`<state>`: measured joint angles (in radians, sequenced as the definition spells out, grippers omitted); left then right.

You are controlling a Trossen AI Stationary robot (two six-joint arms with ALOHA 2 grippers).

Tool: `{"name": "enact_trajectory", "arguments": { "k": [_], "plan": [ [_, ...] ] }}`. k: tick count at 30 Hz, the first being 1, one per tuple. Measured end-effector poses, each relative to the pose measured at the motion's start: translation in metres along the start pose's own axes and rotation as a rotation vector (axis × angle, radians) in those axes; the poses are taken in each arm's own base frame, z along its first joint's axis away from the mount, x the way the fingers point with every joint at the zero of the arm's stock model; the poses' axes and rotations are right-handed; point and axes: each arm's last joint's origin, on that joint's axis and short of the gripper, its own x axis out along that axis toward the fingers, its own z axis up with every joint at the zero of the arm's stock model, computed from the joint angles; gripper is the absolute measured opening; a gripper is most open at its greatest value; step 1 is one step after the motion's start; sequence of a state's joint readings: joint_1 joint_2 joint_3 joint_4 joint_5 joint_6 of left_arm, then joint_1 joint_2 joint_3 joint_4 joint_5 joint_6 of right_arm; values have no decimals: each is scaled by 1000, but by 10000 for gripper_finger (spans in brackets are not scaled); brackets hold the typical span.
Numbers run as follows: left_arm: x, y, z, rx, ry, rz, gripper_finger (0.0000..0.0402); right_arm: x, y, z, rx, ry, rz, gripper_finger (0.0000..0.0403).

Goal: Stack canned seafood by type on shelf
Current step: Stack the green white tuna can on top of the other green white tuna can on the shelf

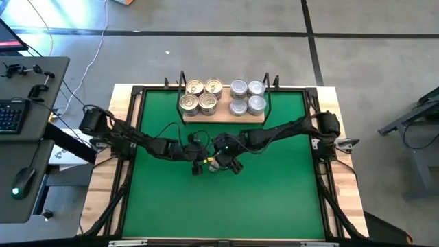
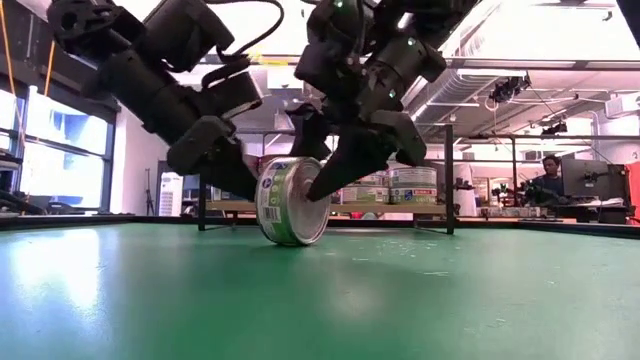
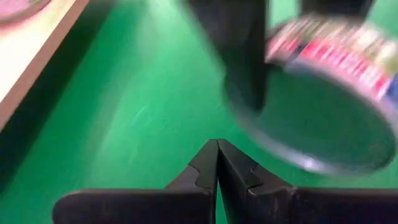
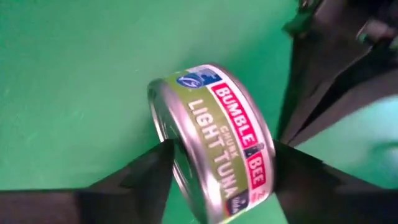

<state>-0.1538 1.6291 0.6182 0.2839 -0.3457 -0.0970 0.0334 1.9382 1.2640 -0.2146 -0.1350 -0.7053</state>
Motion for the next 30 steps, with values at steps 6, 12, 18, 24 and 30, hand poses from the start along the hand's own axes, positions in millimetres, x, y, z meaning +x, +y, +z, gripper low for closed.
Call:
{"name": "enact_trajectory", "arguments": {
  "k": [6, 12, 18, 24, 30],
  "plan": [
    [-25, 2, -9, -29, 141, 120, 0, 1, 5, 4, 122, -9, 14, 138],
    [-45, -7, -17, -67, 175, 231, 0, -29, 15, 18, 205, 129, -155, 124],
    [-50, -21, -19, -63, 117, 282, 0, -88, 2, 19, 184, 412, -648, 124],
    [-52, -27, -20, -72, 85, 294, 0, -105, -38, -16, 238, 576, -819, 124],
    [-53, -30, -18, -76, 56, 299, 0, -94, -66, -58, 291, 707, -818, 124]
  ]
}}
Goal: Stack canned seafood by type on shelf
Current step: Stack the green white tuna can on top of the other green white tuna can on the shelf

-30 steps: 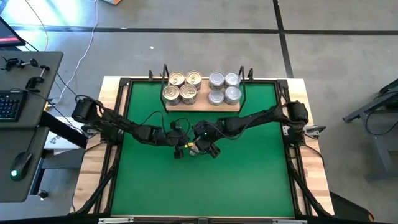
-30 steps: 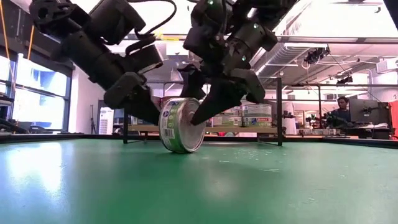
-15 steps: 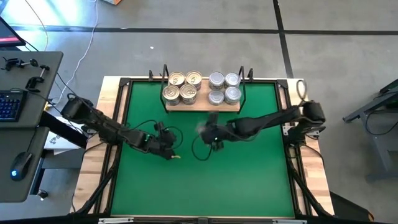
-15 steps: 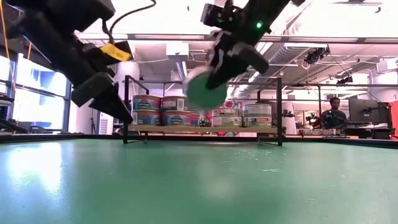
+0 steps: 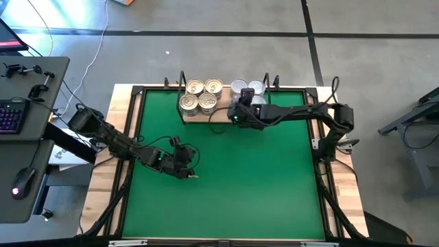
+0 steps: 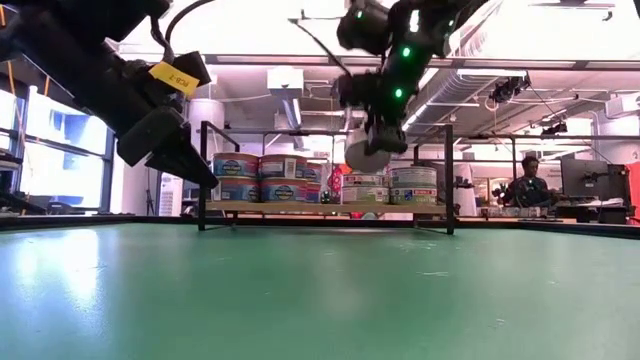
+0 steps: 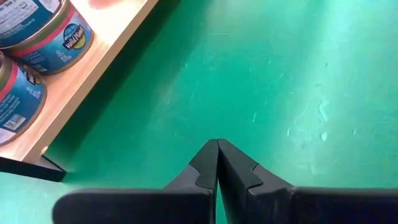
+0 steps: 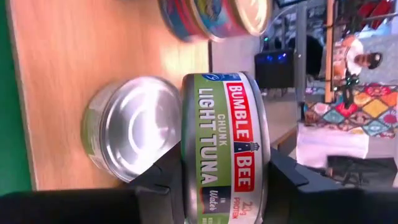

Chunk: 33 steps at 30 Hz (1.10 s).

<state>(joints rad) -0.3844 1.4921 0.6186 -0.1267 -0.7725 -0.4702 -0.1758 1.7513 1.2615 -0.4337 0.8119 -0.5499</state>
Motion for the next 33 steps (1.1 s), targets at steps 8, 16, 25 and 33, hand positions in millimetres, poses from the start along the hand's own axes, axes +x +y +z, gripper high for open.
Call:
{"name": "enact_trajectory", "arguments": {
  "k": [8, 16, 25, 33],
  "plan": [
    [-1, -1, 1, -5, -8, -5, 0, 21, 7, -3, -13, 35, 43, 124],
    [-1, -1, 1, -10, -13, -8, 0, 21, 8, -4, -13, 38, 54, 167],
    [-1, -1, 1, -10, -13, -9, 0, 21, 10, -4, 1, 28, 89, 254],
    [-1, -1, 1, -9, -12, -11, 0, 18, 9, -4, 7, 2, 133, 267]
  ]
}}
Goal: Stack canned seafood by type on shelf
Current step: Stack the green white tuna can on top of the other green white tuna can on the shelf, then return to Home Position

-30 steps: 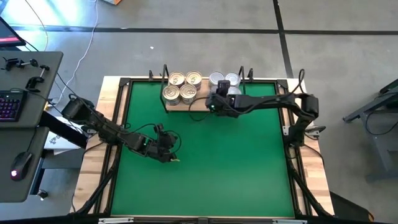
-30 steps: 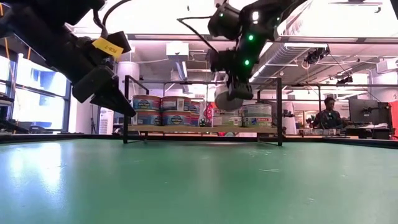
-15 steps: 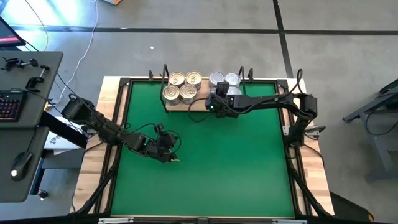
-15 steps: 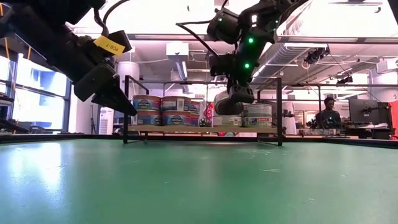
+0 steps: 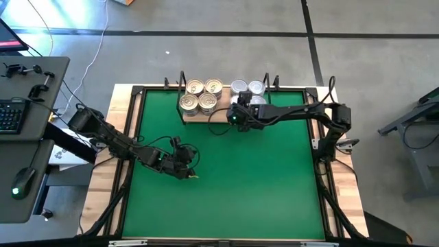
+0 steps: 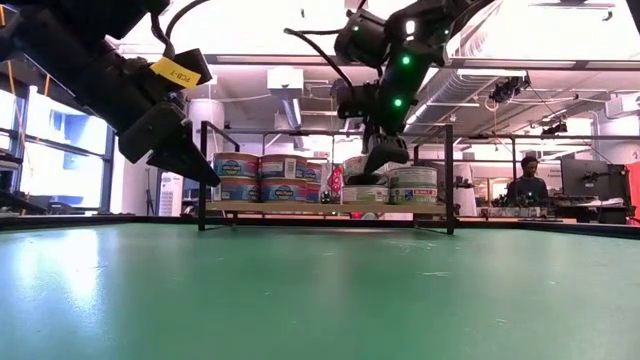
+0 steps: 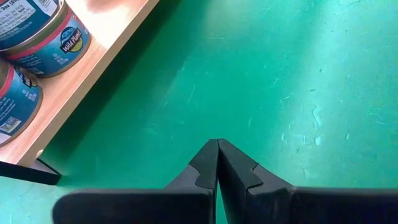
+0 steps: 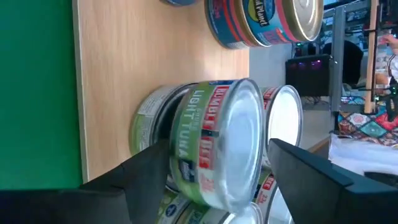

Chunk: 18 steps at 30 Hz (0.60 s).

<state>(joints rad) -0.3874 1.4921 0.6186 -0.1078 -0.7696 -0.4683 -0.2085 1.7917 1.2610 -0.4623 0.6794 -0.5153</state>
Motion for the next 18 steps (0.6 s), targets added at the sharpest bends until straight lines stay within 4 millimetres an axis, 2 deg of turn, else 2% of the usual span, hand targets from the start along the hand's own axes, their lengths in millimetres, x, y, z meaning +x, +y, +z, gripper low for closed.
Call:
{"name": "enact_trajectory", "arguments": {
  "k": [7, 10, 14, 16, 18],
  "plan": [
    [0, 0, 0, -1, 0, 0, 0, -5, -1, -5, -32, 17, 42, 268],
    [0, 0, 0, -2, -1, -1, 0, -15, -4, -6, 4, -3, 68, 268],
    [-1, -3, 3, -23, -27, -19, 0, -44, -10, -6, 110, -117, 180, 268],
    [-3, -6, 5, -27, -52, -38, 0, -61, -12, -6, 179, -209, 313, 268],
    [-6, -9, 6, -30, -73, -56, 0, -76, -6, -9, 205, -340, 500, 266]
  ]
}}
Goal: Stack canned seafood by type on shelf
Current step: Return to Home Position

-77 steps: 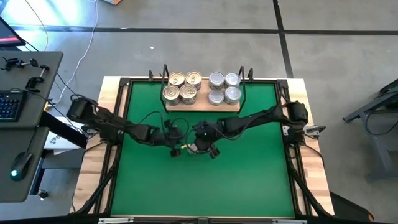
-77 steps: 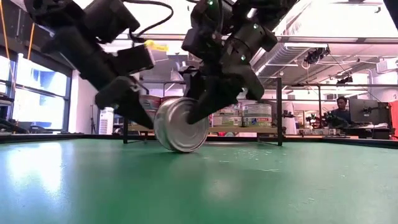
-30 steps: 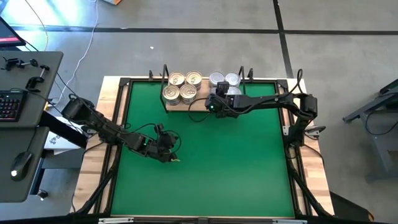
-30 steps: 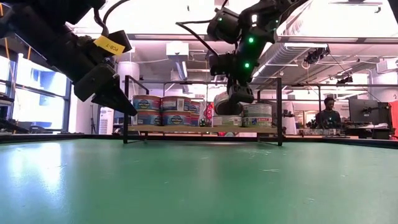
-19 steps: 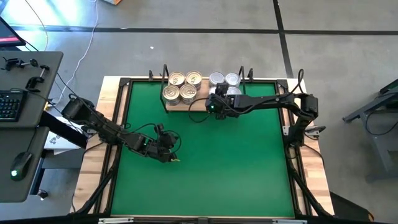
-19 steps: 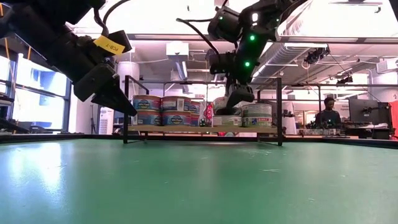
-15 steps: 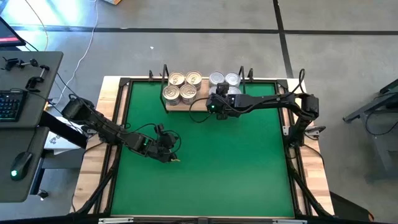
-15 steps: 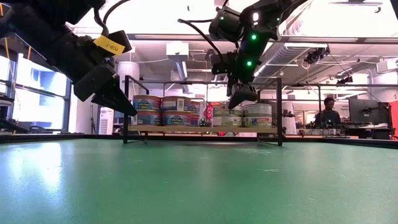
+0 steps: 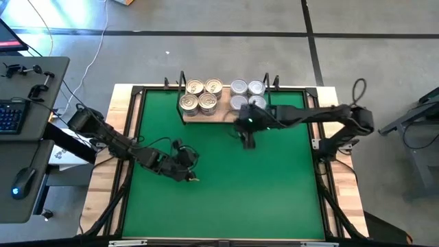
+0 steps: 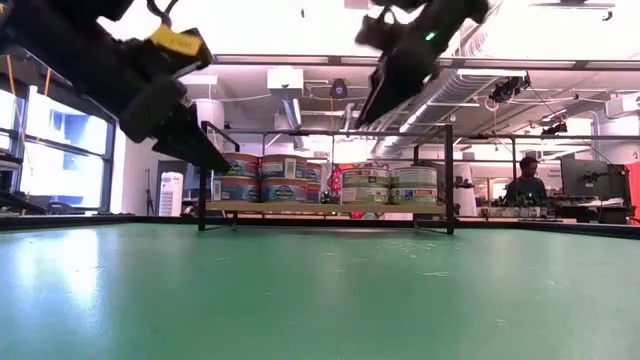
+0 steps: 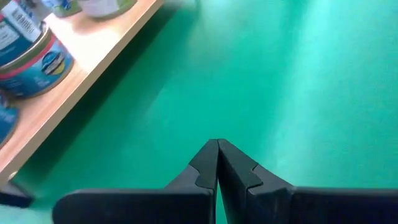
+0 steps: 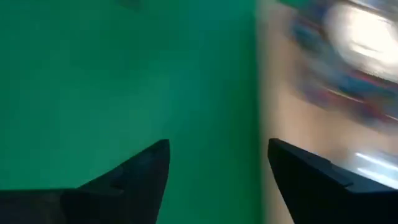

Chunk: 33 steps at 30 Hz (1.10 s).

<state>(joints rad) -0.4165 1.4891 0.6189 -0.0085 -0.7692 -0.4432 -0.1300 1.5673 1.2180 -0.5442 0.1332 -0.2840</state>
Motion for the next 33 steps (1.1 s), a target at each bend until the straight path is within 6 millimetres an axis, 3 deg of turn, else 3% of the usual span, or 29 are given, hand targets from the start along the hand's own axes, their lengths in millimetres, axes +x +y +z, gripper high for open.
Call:
{"name": "enact_trajectory", "arguments": {
  "k": [4, 10, 15, 20, 27, 33],
  "plan": [
    [-6, -7, 1, -2, -32, -39, 0, -9, 38, -20, -3, -189, 262, 245],
    [-16, -21, 4, 6, -90, -145, 0, -36, 82, -70, 115, -354, 340, 183],
    [-11, -21, 18, 76, -162, -352, 0, -60, 97, -116, 186, -593, 360, 122],
    [-7, 14, 18, 24, -250, -388, 0, -70, 99, -155, 252, -836, 370, 68],
    [-38, 74, 3, -103, -407, -340, 0, -65, 98, -188, 263, -909, 342, 7],
    [-61, 102, -28, -186, -542, -362, 0, -60, 99, -202, 296, -936, 347, 7]
  ]
}}
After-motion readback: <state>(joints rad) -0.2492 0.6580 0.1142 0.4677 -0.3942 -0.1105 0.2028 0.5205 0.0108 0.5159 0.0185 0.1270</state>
